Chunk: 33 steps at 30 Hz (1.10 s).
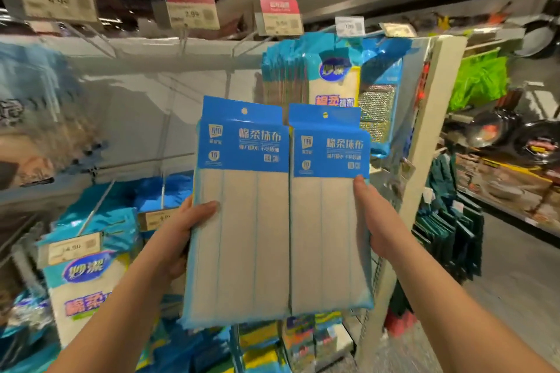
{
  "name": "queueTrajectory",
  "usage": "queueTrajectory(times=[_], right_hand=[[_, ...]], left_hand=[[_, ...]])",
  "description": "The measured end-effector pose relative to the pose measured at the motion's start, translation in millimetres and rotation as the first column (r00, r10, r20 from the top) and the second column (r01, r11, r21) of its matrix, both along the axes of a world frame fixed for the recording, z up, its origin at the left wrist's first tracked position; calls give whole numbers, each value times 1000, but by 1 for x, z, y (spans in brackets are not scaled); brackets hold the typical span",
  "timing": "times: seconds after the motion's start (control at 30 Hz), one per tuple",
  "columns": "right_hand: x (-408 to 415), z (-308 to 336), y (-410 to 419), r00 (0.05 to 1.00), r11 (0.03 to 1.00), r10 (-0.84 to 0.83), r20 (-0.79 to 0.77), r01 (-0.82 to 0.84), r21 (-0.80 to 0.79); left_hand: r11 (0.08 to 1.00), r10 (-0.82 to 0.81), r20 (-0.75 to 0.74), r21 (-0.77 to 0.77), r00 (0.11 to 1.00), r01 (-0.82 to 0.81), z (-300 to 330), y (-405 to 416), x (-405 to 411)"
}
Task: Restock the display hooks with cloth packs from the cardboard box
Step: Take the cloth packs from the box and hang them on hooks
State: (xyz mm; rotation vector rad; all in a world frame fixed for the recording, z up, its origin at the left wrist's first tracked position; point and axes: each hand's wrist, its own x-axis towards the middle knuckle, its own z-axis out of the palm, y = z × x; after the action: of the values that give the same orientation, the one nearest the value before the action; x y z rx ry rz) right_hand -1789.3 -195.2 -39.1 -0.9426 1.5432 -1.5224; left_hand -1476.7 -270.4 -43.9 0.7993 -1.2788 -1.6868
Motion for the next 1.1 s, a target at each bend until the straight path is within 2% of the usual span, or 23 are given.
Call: queueTrajectory(times=[0.17, 0.33, 0.47, 0.6, 0.83, 1.0, 1.1], right_hand=[[-8, 19, -77, 991, 990, -59, -119, 42, -137], [-11, 53, -137, 978, 975, -62, -200, 17, -221], [0, 78, -160, 989, 954, -38, -141, -6, -301], [2, 87, -179, 993, 941, -14, -117, -27, -338], [2, 96, -190, 992, 946, 23, -124, -62, -317], [3, 108, -187, 994, 944, 76, -84, -98, -314], [4, 114, -187, 994, 944, 85, -62, -100, -314]], left_hand=[[994, 79, -42, -75, 996, -82, 15, -32, 17], [988, 99, -56, -113, 994, -105, 24, -59, 31], [991, 68, -110, -109, 992, -80, 30, -72, 35], [987, 40, -95, -154, 995, -54, 38, -81, 34], [989, 63, -102, -128, 993, -76, 47, -88, 22], [984, -18, -71, -176, 997, 5, 52, -91, 23], [983, -2, -73, -182, 997, -12, 53, -91, 22]])
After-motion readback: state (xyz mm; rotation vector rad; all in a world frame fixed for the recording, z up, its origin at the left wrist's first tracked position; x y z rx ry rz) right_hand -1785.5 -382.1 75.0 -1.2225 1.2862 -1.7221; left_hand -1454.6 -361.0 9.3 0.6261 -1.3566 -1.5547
